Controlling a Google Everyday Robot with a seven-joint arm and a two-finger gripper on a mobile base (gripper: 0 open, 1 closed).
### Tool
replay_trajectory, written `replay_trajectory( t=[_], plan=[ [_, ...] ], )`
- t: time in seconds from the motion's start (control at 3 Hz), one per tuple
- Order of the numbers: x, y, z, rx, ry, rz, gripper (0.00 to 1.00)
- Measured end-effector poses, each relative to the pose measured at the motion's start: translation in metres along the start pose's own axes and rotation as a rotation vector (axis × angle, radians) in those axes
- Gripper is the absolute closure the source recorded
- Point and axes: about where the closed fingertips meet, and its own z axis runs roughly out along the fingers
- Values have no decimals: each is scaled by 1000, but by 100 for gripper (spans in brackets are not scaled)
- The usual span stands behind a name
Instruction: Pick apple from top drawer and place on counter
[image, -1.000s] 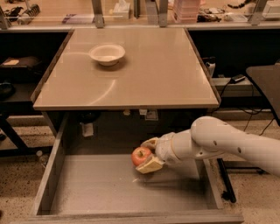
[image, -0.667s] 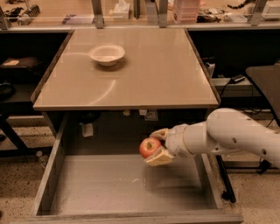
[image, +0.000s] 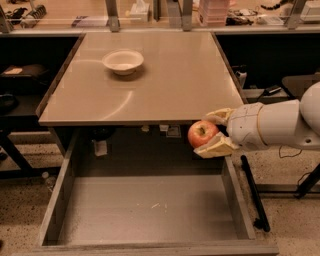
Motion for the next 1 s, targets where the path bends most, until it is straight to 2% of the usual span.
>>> replay_trajectory(
  t=[0.33,0.67,1.0],
  plan=[
    [0,0,0,0,0,0,100],
    [-13,-28,2,45,-3,-59,100],
    [-29,-75,15,65,-11,-107,100]
  ],
)
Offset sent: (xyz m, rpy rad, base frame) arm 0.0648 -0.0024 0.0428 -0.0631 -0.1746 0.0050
